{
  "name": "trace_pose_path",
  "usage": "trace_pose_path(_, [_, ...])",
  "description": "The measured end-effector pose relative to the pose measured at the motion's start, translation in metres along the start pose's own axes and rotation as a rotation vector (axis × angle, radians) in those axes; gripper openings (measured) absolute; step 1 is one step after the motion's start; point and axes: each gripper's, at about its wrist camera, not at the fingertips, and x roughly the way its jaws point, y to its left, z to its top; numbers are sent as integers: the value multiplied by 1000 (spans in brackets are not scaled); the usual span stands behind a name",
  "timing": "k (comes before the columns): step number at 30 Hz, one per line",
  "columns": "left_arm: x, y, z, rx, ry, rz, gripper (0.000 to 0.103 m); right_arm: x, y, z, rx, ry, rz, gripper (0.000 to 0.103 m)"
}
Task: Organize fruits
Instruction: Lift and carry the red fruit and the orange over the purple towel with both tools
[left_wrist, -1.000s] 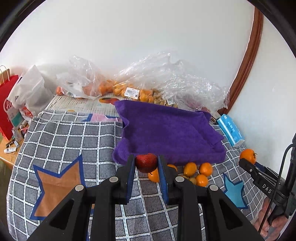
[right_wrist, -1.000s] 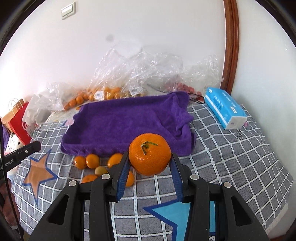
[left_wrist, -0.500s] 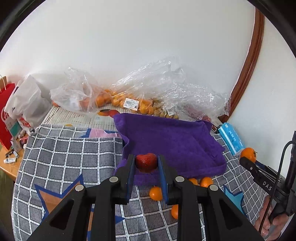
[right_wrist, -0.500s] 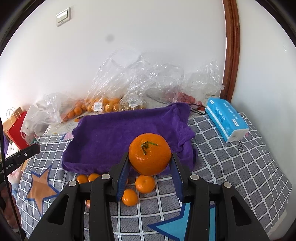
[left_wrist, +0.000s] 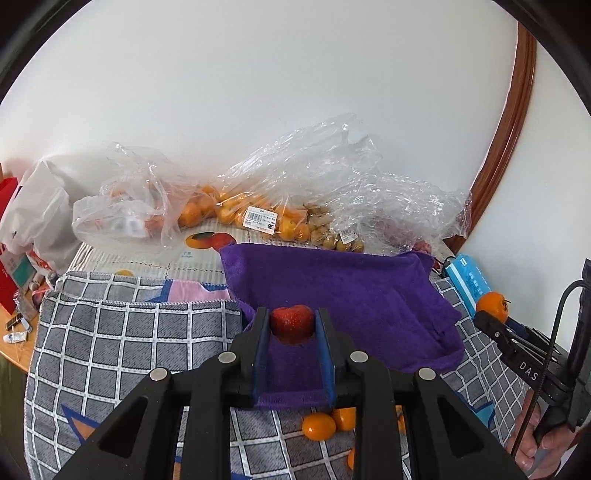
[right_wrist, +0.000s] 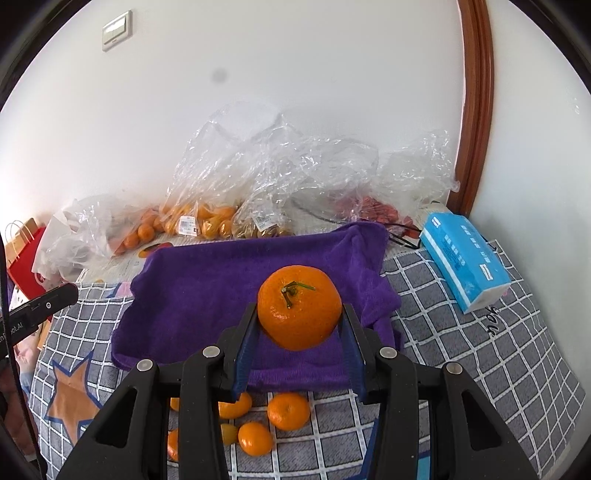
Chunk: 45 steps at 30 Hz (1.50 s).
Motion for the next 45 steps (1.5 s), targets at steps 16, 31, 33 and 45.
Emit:
trace_pose_path(16, [71, -7, 16, 18, 97, -34, 23, 80, -2, 9, -4, 81, -25, 43])
trace_pose_path(31, [132, -15, 9, 60, 195, -49, 23, 140, 7, 0, -40, 153, -28, 43])
trace_pose_path(33, [136, -14, 9, 53, 198, -49, 23, 148, 4, -1, -37, 170, -28, 43])
trace_pose_path(45, [153, -23, 4, 96, 222, -18, 23, 162, -1, -2, -51, 225, -30, 43])
